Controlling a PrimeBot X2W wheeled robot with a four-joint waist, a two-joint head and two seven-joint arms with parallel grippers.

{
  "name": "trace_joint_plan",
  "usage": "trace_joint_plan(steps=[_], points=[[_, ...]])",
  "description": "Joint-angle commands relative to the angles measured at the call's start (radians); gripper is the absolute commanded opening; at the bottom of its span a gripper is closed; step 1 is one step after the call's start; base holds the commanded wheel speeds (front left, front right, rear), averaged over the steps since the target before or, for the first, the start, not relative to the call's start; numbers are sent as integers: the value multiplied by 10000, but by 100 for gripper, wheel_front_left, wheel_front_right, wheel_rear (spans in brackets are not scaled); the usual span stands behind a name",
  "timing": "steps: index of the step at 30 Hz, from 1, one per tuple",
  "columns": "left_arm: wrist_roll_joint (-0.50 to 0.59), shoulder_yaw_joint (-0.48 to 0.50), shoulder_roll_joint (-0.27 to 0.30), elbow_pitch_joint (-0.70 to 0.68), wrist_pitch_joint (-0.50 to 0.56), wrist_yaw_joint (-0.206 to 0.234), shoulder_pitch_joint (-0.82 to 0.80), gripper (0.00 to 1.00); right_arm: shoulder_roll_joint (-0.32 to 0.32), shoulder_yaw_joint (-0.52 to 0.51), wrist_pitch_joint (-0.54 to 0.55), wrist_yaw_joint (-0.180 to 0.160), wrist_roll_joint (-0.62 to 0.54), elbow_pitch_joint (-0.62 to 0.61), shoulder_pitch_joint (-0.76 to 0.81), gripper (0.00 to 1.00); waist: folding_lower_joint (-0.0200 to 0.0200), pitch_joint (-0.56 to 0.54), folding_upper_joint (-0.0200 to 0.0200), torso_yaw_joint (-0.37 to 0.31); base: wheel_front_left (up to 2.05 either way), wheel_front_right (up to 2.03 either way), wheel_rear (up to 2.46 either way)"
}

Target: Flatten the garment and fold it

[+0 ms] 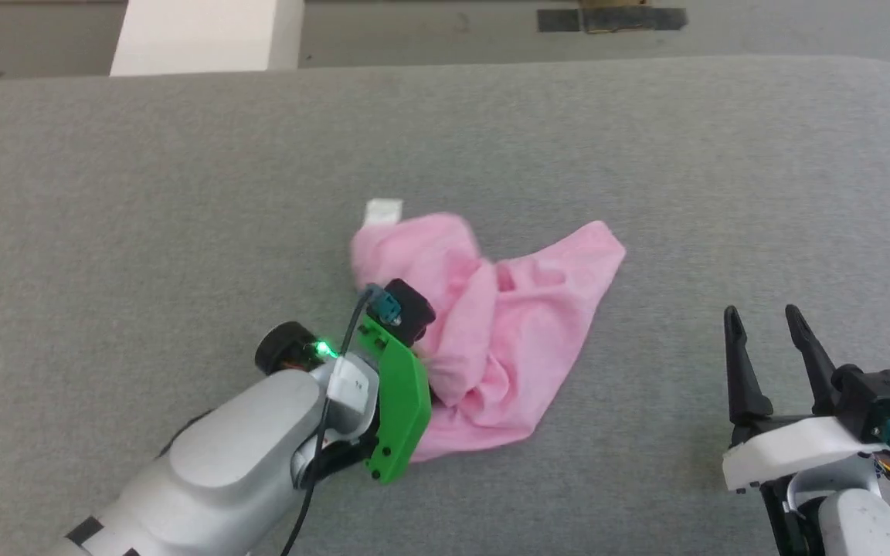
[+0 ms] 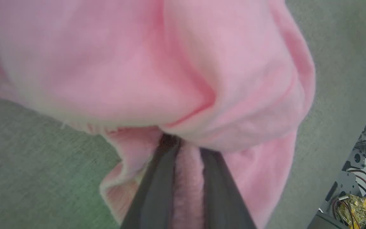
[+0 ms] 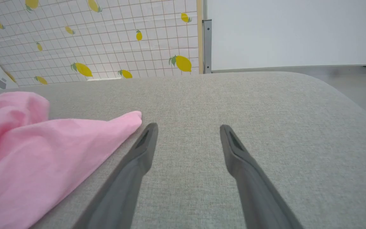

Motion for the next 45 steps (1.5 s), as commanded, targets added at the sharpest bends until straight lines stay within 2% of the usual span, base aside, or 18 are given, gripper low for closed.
trace_joint_plan(steps=[1, 2, 3, 9, 13, 17, 20, 22, 25, 28, 31, 37, 39, 41, 45], points=[[-279, 28, 46, 59, 310, 104, 149, 0, 1, -42, -97, -13, 81, 45, 92, 100, 0, -220, 72, -166, 0, 0, 0], [-505, 139, 3, 30, 376, 185, 227, 33, 1, -73, -113, -13, 105, 74, 106, 100, 0, -251, 72, -138, 0, 0, 0], [-801, 352, -58, -47, 356, 297, 302, 100, 1, -105, -133, -13, 131, 113, 113, 100, 0, -307, 72, -86, 0, 0, 0], [-2791, 2182, -72, -1208, -264, 687, 629, 100, 1, -107, -198, -13, 175, 244, 130, 100, 0, -710, 72, 241, 0, 0, 0], [-3246, 3796, 380, -2033, -1862, 1063, 837, 100, 1, -101, -213, -13, 226, 274, 113, 100, 0, -1007, 72, 424, 0, 0, 0], [-2289, 4891, 979, -2215, -4130, 1829, 1342, 100, 1, -61, -156, -13, 224, 225, 41, 100, 0, -1157, 72, 570, 0, 0, 0], [-1410, 5344, 1144, -2192, -5870, 2499, 1971, 100, 1, -18, -43, -13, 157, 118, -50, 100, 0, -1159, 72, 679, 0, 0, 0], [-836, 5496, 1165, -2120, -6613, 2843, 2408, 100, 1, -6, 34, -13, 143, 66, -69, 100, 0, -1172, 72, 734, 0, 0, 0], [201, 5881, 995, -2187, -6950, 3289, 3049, 100, 1, 31, 148, -13, 139, 24, -61, 100, 0, -1162, 72, 821, 0, 0, 0], [1754, 6791, 448, -2761, -6972, 3572, 3857, 100, 1, 86, 332, -13, 178, 33, -27, 100, 0, -1116, 72, 895, 0, 0, 0], [2610, 7365, -247, -2974, -6975, 3428, 4823, 100, 1, 163, 501, -13, 227, 106, -60, 100, 0, -1072, 72, 959, 0, 0, 0], [3507, 8307, -1383, -2871, -6977, 2680, 5810, 100, 1, 152, 1550, -13, 297, 397, -699, 100, 0, -847, 72, 1147, 0, 0, 0], [3748, 8565, -1627, -2818, -6977, 2426, 5869, 100, 1, 145, 2389, -13, 220, 619, -1247, 100, 0, -756, 72, 1193, 0, 0, 0], [3966, 8791, -1844, -2790, -6978, 2178, 5883, 100, 1, 211, 3698, -13, -60, 963, -1949, 100, 0, -588, 72, 1246, 0, 0, 0], [4344, 9063, -2229, -2692, -6978, 1692, 5775, 100, -20, 540, 7008, -13, -1073, 1758, -3470, 100, 0, -144, 72, 1464, 0, 0, 0]])
